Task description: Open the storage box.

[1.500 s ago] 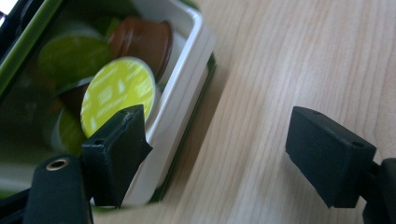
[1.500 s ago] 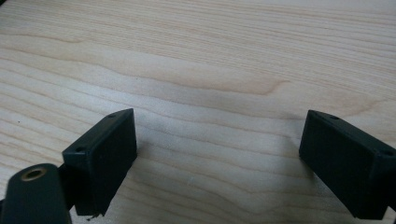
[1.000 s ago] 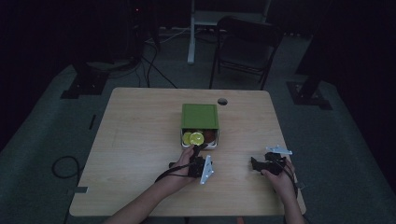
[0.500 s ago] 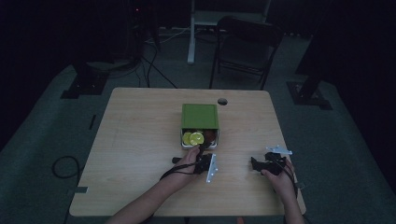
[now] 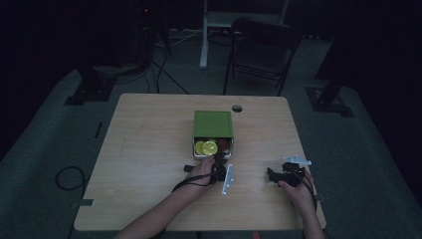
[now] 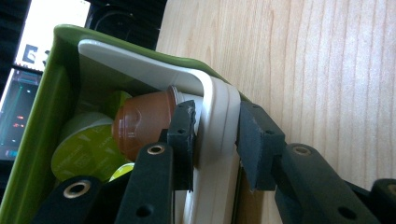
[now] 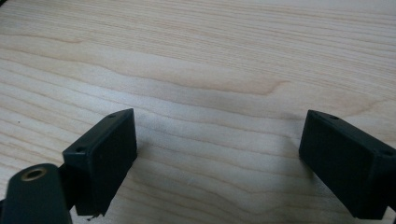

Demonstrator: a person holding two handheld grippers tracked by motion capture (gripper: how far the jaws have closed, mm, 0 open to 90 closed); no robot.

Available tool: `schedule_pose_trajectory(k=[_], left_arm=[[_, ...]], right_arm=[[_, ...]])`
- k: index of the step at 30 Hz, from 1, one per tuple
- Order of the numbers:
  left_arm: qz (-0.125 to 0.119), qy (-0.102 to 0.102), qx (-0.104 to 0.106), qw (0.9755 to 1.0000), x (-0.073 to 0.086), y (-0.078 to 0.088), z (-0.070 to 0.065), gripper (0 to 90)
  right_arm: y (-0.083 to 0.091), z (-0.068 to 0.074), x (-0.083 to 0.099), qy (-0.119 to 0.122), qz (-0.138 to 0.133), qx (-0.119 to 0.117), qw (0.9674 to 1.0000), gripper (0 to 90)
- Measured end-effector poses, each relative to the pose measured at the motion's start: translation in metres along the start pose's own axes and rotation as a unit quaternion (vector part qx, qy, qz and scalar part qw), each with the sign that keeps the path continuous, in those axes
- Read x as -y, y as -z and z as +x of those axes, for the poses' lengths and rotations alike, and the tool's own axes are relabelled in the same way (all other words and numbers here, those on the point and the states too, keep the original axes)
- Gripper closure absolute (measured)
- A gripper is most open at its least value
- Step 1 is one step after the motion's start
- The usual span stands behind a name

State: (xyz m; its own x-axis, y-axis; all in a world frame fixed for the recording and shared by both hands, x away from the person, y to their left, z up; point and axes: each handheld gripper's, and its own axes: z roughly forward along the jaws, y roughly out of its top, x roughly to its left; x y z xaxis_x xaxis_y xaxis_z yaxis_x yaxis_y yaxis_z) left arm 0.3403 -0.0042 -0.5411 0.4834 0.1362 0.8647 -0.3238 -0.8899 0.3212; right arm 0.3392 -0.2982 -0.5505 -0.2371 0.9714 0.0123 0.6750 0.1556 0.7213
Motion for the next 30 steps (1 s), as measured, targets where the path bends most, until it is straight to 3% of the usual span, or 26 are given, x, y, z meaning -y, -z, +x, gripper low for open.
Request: schedule_pose_trajectory(k=[11, 30], left_arm=[[0.012, -0.006, 0.014, 0.9998, -0.004, 0.004, 0.002, 69.5], [0.005, -0.021, 0.020, 0.9996, -0.014, 0.029, -0.012, 70.4]], right_arm=[[0.000, 0.000, 0.000, 0.000, 0.000, 0.000, 1.0000, 10.8], [0.000, 0.000, 0.000, -0.001, 0.000, 0.000, 1.0000, 10.8]])
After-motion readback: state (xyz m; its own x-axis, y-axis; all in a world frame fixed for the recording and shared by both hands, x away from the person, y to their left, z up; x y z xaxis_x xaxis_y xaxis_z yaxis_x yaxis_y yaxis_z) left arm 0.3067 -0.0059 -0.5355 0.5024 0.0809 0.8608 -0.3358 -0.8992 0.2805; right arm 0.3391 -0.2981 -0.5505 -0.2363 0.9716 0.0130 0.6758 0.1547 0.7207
